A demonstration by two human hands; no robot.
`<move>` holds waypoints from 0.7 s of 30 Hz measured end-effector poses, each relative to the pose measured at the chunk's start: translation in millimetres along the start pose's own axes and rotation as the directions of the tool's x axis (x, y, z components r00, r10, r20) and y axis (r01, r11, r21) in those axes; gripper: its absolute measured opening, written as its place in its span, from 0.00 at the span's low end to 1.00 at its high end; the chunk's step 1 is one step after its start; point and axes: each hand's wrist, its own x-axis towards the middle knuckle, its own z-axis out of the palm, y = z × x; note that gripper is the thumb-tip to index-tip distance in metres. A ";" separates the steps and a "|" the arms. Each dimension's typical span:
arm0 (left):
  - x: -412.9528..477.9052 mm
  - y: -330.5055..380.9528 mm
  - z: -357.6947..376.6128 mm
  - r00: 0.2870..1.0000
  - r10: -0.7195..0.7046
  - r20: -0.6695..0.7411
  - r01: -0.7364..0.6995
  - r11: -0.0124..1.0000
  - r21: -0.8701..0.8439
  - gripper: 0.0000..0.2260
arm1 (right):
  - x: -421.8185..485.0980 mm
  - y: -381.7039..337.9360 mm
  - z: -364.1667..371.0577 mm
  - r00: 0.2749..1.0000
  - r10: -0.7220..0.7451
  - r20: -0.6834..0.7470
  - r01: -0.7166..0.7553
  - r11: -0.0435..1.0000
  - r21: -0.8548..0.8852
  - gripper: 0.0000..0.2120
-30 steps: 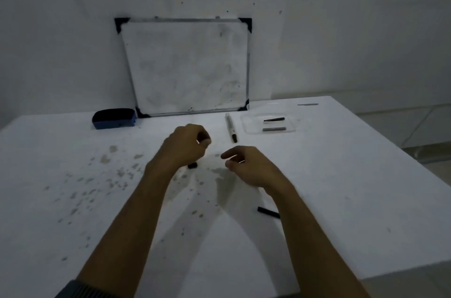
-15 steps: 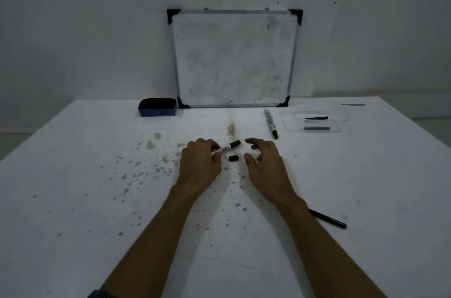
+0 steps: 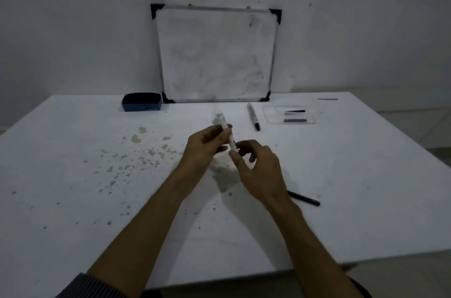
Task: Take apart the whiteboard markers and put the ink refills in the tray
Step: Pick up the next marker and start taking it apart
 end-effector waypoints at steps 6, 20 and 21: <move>-15.7 -3.9 29.4 0.962 -0.009 0.272 -0.052 0.975 0.218 0.11 | -55.7 13.4 -32.4 0.993 0.057 -0.101 -0.067 0.994 -0.092 0.07; -21.8 -8.7 28.8 0.947 -0.047 0.317 -0.110 0.882 0.459 0.08 | -61.9 43.6 -76.8 0.977 0.210 -0.047 -0.210 0.881 -0.425 0.09; -21.9 -4.6 27.6 0.949 -0.028 0.314 -0.123 0.885 0.449 0.08 | -53.5 38.9 -76.8 0.974 0.222 -0.043 -0.224 0.921 -0.318 0.09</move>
